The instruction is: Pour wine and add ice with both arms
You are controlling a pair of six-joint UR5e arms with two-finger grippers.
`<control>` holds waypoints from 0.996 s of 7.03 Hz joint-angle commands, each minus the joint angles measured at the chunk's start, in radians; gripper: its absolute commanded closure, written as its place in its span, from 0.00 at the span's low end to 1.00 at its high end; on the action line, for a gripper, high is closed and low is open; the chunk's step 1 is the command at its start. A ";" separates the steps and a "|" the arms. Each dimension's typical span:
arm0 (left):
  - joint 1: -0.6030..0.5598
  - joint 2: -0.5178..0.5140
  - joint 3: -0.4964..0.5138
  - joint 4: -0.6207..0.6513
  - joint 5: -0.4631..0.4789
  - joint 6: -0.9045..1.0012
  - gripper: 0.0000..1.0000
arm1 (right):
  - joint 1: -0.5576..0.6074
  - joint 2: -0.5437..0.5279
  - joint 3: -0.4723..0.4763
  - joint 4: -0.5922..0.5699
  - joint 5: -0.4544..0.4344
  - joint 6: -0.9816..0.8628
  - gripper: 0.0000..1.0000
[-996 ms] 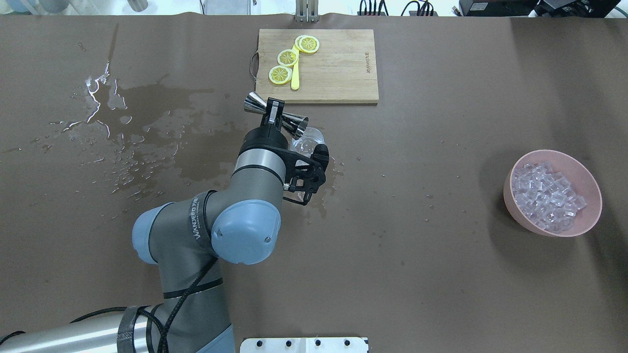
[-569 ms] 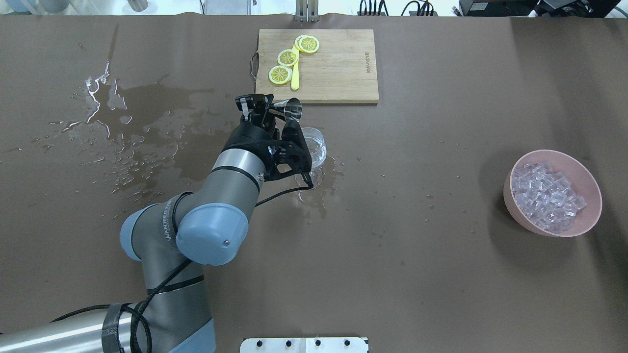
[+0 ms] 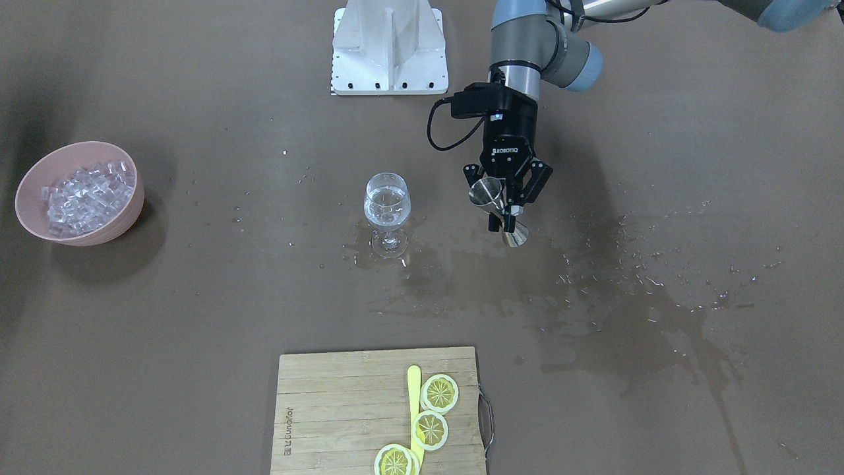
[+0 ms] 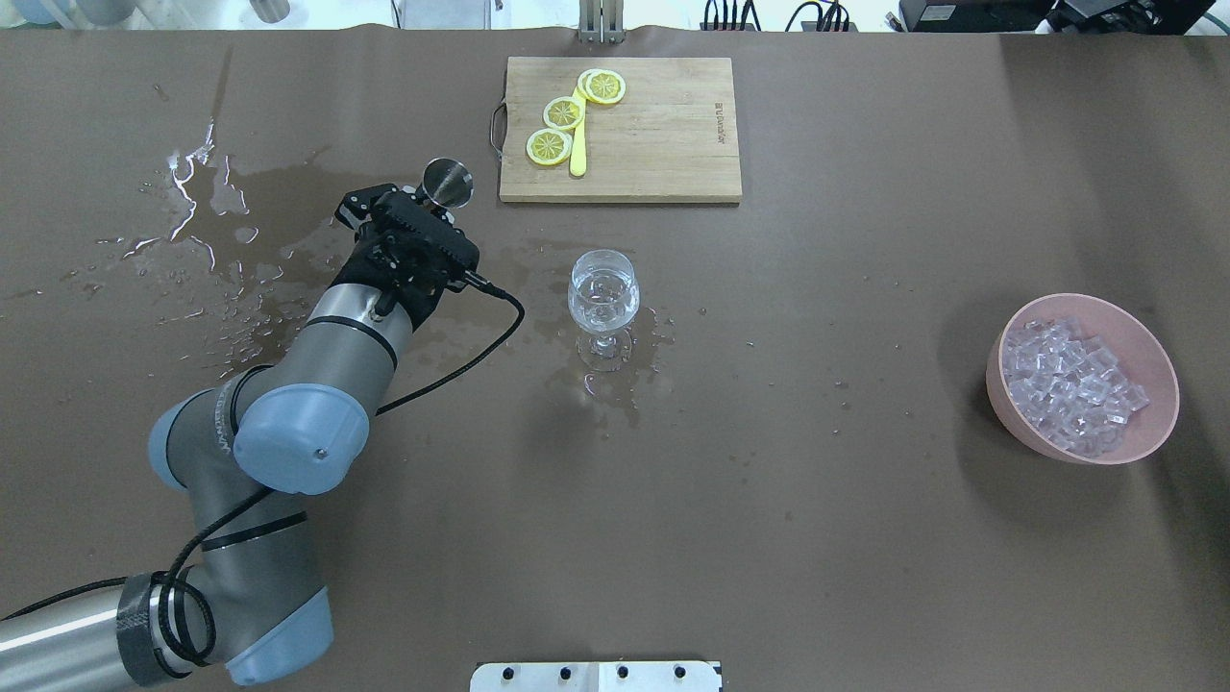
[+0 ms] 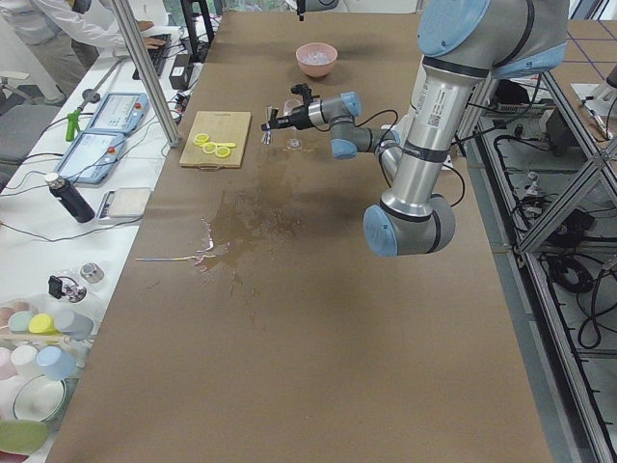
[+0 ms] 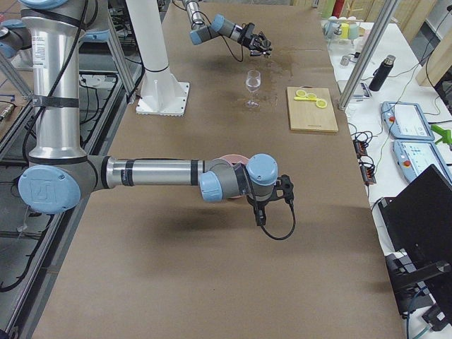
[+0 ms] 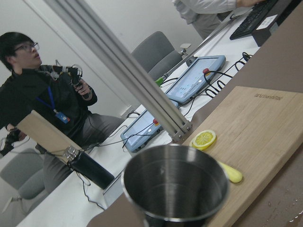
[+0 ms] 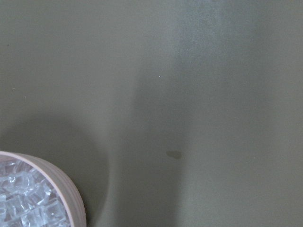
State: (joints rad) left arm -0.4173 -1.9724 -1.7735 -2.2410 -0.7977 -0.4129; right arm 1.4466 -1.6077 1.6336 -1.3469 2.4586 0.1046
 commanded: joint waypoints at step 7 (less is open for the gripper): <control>-0.268 0.144 0.107 -0.222 -0.490 -0.501 1.00 | -0.289 0.072 0.144 0.183 -0.120 0.514 0.00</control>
State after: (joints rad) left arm -0.6083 -1.8305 -1.6943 -2.4564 -1.1335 -0.8397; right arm 1.2409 -1.5183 1.7276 -1.2606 2.3920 0.4721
